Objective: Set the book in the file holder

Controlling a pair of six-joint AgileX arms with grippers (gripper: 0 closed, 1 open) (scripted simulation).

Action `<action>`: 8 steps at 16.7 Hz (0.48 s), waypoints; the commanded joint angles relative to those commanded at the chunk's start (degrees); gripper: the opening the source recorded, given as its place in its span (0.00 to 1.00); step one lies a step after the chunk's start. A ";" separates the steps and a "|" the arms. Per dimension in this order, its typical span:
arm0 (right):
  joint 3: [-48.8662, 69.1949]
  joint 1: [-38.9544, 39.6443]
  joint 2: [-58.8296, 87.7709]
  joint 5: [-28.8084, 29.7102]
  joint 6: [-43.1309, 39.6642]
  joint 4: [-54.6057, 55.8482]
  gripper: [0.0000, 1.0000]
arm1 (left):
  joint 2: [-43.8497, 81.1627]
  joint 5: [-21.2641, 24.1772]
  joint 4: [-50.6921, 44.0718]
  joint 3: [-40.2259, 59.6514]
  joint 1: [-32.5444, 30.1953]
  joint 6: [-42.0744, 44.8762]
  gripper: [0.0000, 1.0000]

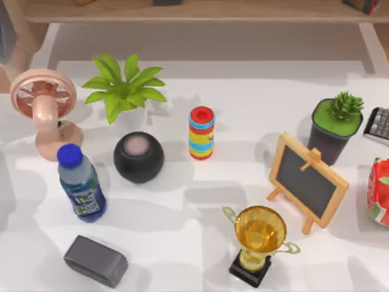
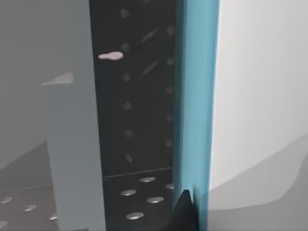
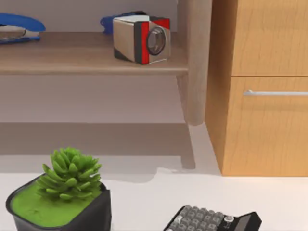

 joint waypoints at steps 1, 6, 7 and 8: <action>0.00 0.00 0.00 0.00 0.00 0.00 1.00 | 0.55 -0.12 -0.13 0.43 -0.36 -0.08 0.00; 0.00 0.00 0.00 0.00 0.00 0.00 1.00 | 0.69 -0.13 -0.17 0.51 -0.46 -0.11 0.08; 0.00 0.00 0.00 0.00 0.00 0.00 1.00 | 0.69 -0.13 -0.17 0.51 -0.46 -0.11 0.15; 0.00 0.00 0.00 0.00 0.00 0.00 1.00 | 0.69 -0.13 -0.17 0.51 -0.46 -0.11 0.23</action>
